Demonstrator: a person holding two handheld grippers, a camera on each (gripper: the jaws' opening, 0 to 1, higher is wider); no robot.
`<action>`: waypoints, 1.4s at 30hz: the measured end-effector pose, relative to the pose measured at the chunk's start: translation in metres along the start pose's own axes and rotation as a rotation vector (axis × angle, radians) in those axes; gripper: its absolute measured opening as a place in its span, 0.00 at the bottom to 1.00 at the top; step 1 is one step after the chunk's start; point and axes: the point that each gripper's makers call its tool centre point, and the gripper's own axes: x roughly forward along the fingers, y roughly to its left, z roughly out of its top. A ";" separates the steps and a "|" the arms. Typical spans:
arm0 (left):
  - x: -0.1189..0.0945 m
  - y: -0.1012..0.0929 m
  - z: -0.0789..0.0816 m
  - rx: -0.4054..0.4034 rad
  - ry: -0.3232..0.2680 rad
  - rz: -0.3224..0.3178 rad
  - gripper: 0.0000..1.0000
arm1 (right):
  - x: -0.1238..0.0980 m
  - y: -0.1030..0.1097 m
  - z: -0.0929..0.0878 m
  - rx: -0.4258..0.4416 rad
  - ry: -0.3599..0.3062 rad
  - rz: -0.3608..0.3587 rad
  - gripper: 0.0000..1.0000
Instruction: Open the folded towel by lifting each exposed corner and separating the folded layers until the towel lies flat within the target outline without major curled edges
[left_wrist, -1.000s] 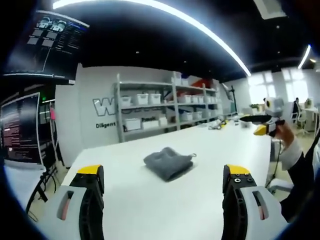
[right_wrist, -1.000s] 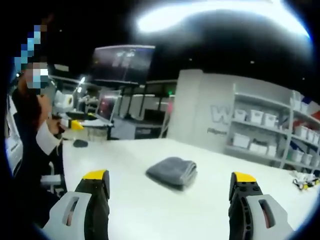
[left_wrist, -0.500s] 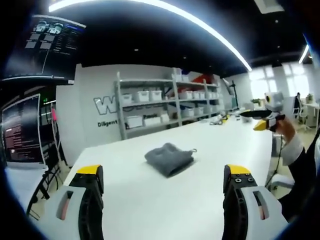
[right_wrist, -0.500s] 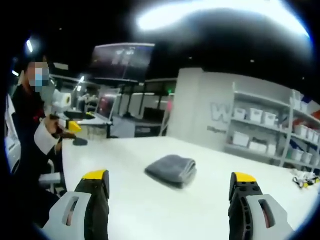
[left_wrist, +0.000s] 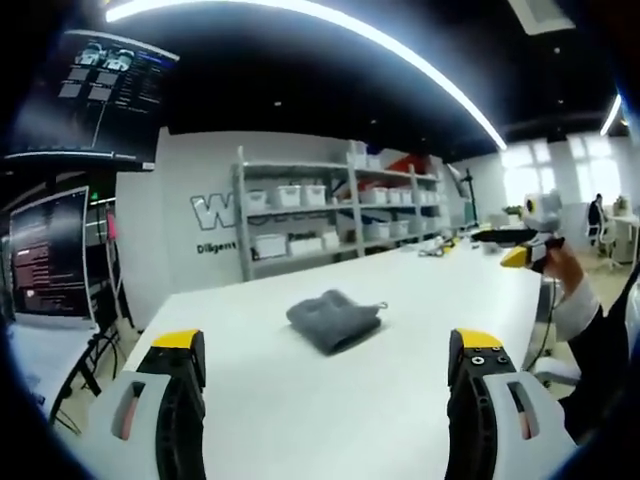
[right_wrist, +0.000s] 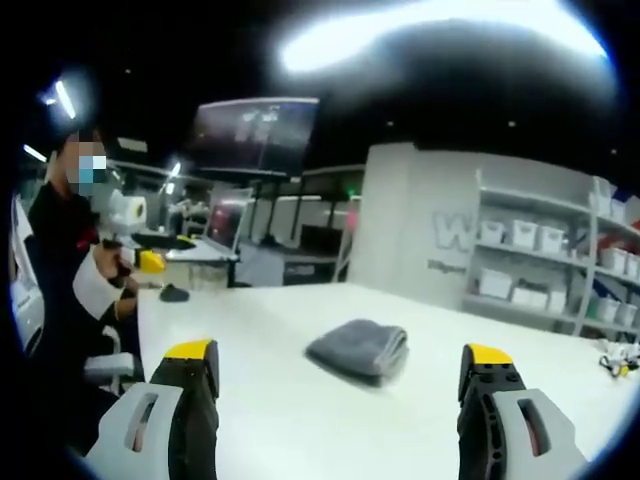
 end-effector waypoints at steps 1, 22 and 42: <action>-0.002 -0.001 0.000 -0.002 0.000 -0.002 1.00 | -0.001 0.000 0.004 0.007 -0.018 -0.004 0.99; -0.014 0.003 0.006 0.011 -0.019 0.019 1.00 | 0.022 0.007 0.002 -0.032 0.013 -0.029 0.99; -0.018 0.001 0.008 0.008 -0.019 0.034 0.99 | 0.060 -0.021 -0.019 0.055 -0.041 -0.052 0.99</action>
